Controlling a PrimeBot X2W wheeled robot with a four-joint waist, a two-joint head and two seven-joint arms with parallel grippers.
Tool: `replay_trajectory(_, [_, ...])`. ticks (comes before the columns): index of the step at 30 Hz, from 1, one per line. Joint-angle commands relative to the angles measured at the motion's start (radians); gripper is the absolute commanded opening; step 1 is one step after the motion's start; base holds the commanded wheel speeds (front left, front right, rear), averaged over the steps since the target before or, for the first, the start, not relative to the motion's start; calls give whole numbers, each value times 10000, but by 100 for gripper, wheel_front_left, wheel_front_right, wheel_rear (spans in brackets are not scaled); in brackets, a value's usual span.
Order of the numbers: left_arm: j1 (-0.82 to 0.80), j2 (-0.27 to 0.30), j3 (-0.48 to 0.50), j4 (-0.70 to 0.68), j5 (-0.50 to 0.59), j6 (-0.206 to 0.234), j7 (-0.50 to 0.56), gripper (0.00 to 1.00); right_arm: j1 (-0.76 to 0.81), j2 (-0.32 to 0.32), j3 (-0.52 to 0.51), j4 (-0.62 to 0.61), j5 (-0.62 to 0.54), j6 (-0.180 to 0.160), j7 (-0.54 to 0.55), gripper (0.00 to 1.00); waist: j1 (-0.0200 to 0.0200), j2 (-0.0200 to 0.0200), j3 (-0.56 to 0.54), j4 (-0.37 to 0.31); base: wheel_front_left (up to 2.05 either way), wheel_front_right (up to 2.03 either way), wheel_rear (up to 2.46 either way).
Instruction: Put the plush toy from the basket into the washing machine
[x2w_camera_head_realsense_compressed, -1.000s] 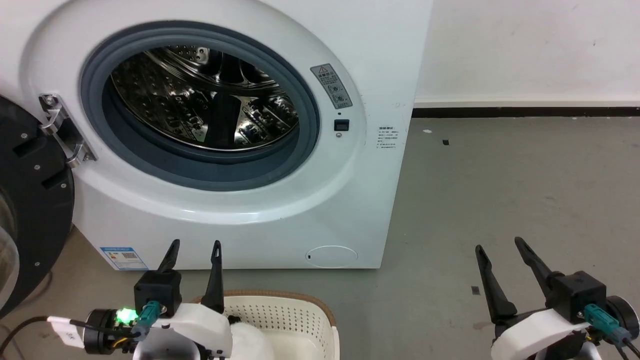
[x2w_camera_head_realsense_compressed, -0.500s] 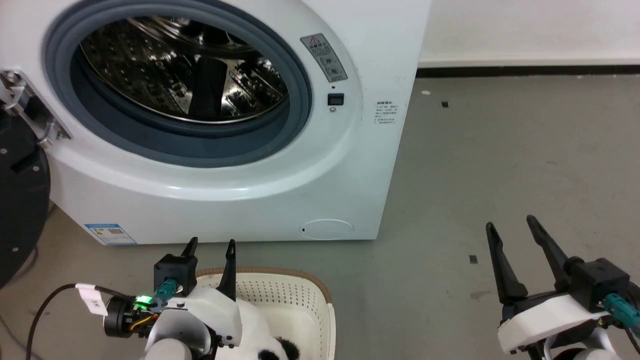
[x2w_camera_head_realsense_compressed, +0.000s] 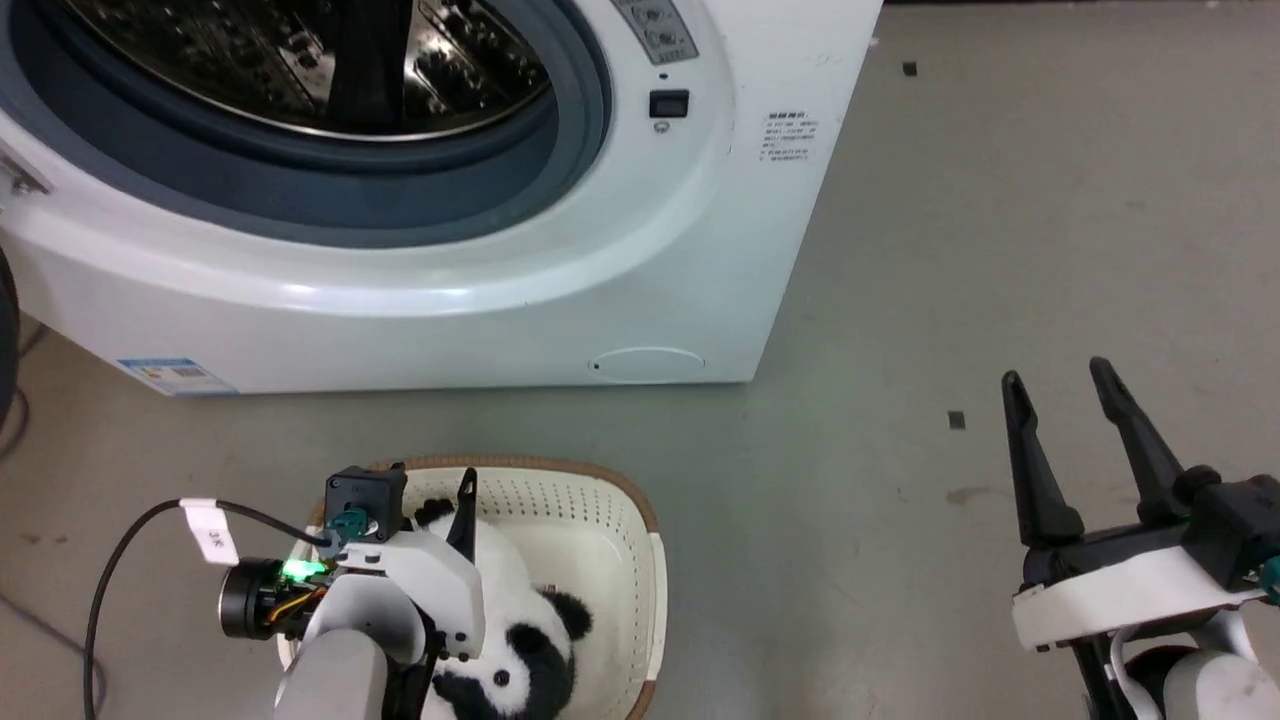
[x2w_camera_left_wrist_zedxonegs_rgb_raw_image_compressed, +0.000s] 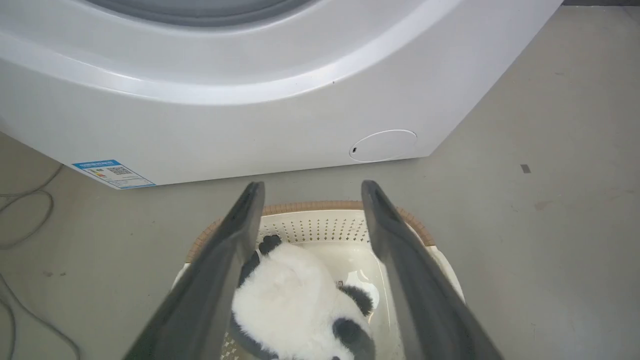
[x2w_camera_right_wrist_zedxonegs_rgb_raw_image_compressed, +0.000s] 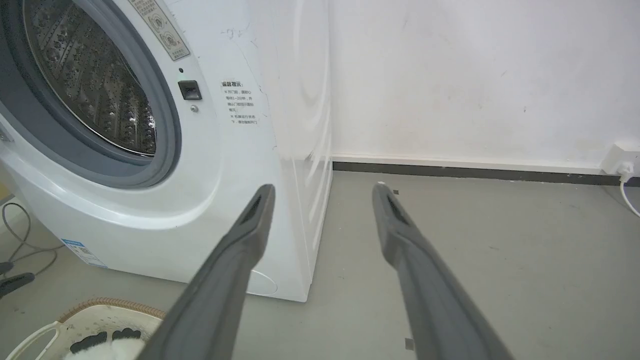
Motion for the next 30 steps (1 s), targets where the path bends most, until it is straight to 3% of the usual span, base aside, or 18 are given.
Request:
replay_trajectory(1, [-249,61,-43,203,-105,-34,26,100,-212,-2,-44,-103,143,2,-108,100,-1,0,218,9,0,0,0])
replay_trajectory(30, [-2446,236,-490,3191,-905,-49,861,100,-1062,-3,-276,-1056,502,4,-711,100,-1,0,2933,114,0,0,0])
